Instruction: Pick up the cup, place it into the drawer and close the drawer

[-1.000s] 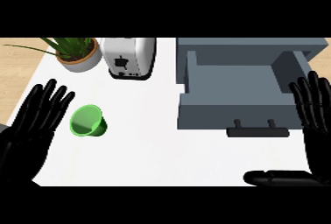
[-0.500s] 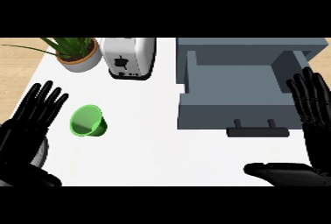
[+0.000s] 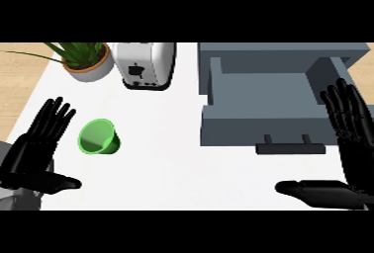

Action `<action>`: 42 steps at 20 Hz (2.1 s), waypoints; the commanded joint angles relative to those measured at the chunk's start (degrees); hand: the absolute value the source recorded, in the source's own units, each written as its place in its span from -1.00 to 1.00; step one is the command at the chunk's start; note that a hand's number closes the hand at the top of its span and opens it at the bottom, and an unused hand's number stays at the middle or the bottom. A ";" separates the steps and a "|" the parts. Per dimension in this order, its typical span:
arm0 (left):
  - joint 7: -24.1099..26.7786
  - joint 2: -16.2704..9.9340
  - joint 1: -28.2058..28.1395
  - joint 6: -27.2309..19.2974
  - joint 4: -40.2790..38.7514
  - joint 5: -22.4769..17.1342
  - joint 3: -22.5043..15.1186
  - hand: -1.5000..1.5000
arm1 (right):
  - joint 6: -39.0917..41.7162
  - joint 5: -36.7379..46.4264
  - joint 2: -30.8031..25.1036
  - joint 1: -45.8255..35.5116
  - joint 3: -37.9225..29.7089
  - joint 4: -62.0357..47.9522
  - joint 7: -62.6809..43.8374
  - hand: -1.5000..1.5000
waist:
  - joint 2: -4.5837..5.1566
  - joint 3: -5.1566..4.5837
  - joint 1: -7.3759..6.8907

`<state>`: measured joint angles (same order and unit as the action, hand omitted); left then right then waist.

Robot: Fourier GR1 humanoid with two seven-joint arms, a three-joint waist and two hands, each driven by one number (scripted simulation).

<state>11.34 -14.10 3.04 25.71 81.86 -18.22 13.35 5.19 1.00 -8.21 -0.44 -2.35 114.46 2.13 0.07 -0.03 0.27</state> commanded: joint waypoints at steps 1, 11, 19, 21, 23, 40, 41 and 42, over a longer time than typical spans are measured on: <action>7.16 0.00 0.26 -0.47 -8.31 6.39 0.23 -1.00 | 0.26 -1.15 -2.24 -4.15 -2.18 3.09 -6.96 -1.00 | -0.01 -0.02 -0.03; 25.56 -1.12 7.65 -4.36 -36.57 17.25 0.93 -1.00 | 1.49 -1.85 -0.31 -1.80 -2.38 0.41 -2.04 -1.00 | 0.17 -0.07 0.56; 37.45 -7.53 19.56 0.15 -60.05 18.23 3.73 -1.00 | 0.16 1.30 1.73 -2.32 -0.36 0.64 -2.30 -1.00 | 0.15 -0.07 0.49; 41.79 -6.15 19.61 -1.13 -62.86 19.40 3.29 -1.00 | 1.19 2.59 2.80 -0.30 1.49 -3.19 3.02 -1.00 | 0.44 -0.15 1.01; 41.94 -5.63 21.09 -1.39 -64.52 19.34 3.23 -1.00 | 3.01 -0.87 0.06 -1.88 -1.59 -0.09 -0.79 -1.00 | 0.29 -0.13 0.92; 48.85 -5.81 23.70 -2.86 -71.52 20.94 3.43 -1.00 | 3.41 -0.81 0.03 -4.21 -1.62 -1.71 -1.52 -1.00 | 0.84 -0.32 1.80; 46.84 -6.17 25.70 -1.25 -71.30 20.42 3.70 -1.00 | 2.73 -0.57 0.56 -5.98 -1.23 -2.62 -2.35 -1.00 | 0.76 -0.28 1.51; 48.46 -5.93 24.29 -0.87 -71.32 21.25 2.89 -1.00 | 4.51 -2.44 -1.53 -5.10 -3.97 -3.06 -0.97 -1.00 | 0.73 -0.25 1.59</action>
<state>54.22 -20.01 27.09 19.34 11.68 2.70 16.42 8.61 -0.37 -8.39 -4.98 -4.55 112.61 0.38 0.75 -0.29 1.78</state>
